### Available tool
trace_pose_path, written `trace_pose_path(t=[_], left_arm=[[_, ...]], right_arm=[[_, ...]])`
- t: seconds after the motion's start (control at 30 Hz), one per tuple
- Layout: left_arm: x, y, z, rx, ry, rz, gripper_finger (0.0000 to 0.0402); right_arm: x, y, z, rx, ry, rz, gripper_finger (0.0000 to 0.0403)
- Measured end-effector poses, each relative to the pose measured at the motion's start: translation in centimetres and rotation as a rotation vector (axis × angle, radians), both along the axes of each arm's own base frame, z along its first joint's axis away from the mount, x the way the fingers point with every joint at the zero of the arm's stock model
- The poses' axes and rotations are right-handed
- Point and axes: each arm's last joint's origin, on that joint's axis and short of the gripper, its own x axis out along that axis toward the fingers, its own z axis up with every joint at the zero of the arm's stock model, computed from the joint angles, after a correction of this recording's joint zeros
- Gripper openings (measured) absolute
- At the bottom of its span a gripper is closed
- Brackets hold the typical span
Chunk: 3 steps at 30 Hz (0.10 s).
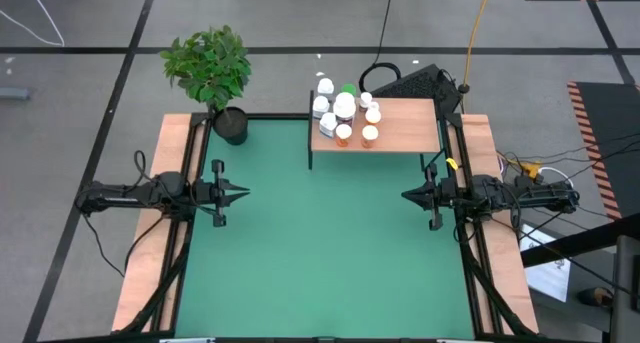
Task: Pick and place medicine bottles onto shelf by color
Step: Return to Home Position
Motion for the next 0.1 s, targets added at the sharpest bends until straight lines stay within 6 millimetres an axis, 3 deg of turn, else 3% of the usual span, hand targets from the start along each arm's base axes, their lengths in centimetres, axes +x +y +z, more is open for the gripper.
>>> trace_pose_path(t=[0.1], left_arm=[[0.0, 0.0, 0.0, 0.0, 0.0, 0.0, 0.0035]], right_arm=[[0.0, 0.0, 0.0, 0.0, 0.0, 0.0, 0.0]])
